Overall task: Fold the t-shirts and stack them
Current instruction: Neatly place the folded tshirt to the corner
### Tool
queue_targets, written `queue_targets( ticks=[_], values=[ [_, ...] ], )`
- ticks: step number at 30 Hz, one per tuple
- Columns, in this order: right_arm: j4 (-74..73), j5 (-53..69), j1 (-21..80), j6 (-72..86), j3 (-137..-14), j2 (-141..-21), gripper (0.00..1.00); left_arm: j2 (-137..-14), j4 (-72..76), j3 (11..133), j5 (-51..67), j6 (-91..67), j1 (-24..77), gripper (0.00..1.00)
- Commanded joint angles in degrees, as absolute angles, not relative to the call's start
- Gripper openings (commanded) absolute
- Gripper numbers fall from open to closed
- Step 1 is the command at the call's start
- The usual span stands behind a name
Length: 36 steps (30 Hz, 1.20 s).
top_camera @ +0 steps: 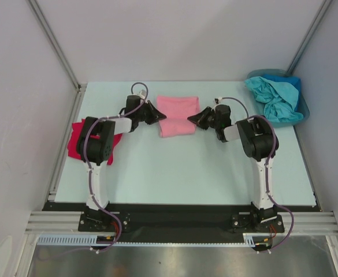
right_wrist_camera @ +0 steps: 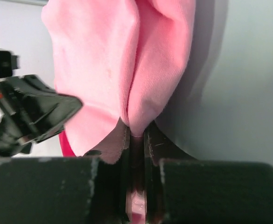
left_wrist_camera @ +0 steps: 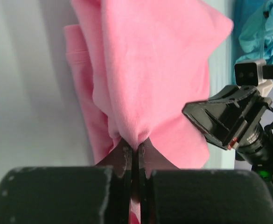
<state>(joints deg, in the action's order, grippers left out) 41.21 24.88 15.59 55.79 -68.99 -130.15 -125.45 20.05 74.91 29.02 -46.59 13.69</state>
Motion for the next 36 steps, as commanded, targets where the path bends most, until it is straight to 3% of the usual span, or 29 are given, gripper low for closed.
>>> queue_targets(
  ticks=[1,17,27,36],
  values=[
    [39.38,24.08,15.12,52.82,-67.68,-123.93,0.0,-114.89,13.37,74.36,22.95,-39.38,13.62,0.0],
    [32.26,24.52,26.18,54.67,-76.11,-110.92,0.0,-95.81,-9.92,79.36,13.36,-28.3,13.19,0.0],
    [29.44,21.53,35.59,55.19,-78.31,-112.14,0.0,-90.36,-25.22,83.94,9.67,-22.5,5.72,0.0],
    [26.2,20.74,39.46,53.88,-83.48,-113.64,0.0,-81.66,-29.71,75.33,4.58,-19.07,-3.85,0.0]
  ],
)
